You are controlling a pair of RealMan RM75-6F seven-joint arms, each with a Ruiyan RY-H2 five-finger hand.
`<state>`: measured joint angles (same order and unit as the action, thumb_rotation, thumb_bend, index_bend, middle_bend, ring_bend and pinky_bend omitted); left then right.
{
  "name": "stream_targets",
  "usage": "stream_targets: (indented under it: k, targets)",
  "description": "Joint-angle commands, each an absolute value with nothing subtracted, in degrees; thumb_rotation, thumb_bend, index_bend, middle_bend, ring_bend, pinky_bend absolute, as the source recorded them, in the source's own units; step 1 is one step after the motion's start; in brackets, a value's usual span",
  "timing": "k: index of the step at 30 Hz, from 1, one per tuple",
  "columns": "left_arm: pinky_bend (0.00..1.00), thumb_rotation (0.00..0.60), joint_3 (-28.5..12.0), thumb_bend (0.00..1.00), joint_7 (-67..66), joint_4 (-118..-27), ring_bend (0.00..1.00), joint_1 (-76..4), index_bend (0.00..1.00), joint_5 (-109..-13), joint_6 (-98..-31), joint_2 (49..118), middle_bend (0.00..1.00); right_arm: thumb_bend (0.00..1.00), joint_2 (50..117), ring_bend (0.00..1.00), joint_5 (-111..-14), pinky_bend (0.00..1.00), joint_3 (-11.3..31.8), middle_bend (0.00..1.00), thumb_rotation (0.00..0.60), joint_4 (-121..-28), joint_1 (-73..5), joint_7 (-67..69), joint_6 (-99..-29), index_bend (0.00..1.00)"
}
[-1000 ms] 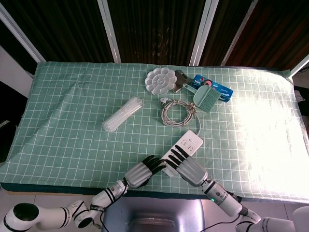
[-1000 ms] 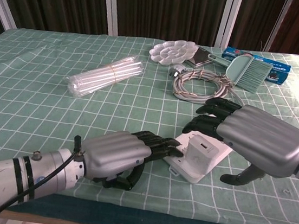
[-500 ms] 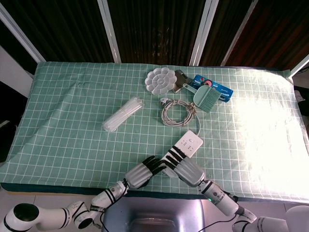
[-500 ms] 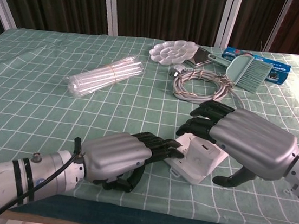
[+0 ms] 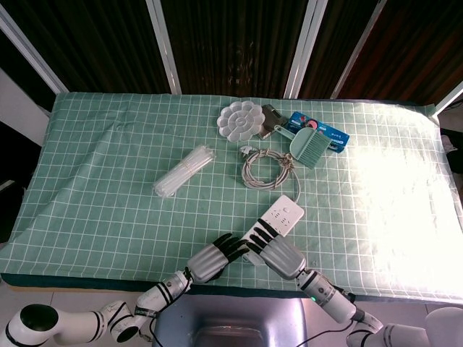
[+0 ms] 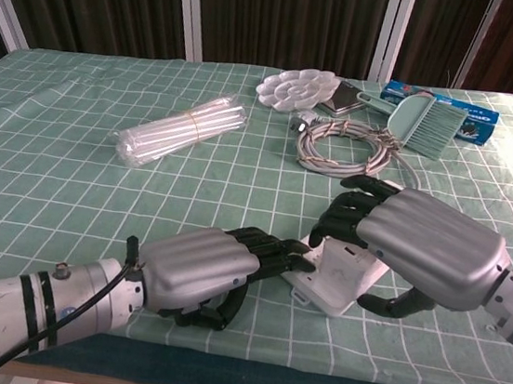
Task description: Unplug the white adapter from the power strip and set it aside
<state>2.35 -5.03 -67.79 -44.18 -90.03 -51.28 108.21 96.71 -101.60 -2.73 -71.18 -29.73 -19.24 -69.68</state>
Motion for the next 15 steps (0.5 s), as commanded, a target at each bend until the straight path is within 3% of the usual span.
stream_targets:
  k: [1,8,15]
  targets:
    - [0.02,0.6,2.4,1.0,-5.1,-67.9,0.01,-44.2,0.0,-90.1,-51.3,108.2,0.05,0.4,96.7,0.27,-101.6,0.24,-2.8,0.42,0.6,-71.1,-29.8,-19.3,-69.7,0.47]
    - [0.02,0.6,2.3,1.0,-5.6,-68.1,0.01,-44.1,0.0,-90.0,-51.3,108.2,0.05,0.41,97.1,0.3,-101.7,0.27,-3.1,0.44,0.6,-70.6,-29.9,-18.9,-69.7,0.53]
    - [0.02,0.6,2.4,1.0,-5.8,-67.9,0.01,-44.1,0.0,-90.0,-51.2,108.3,0.05,0.41,97.5,0.38,-102.1,0.38,-3.3,0.5,0.6,-69.8,-29.9,-18.1,-70.3,0.62]
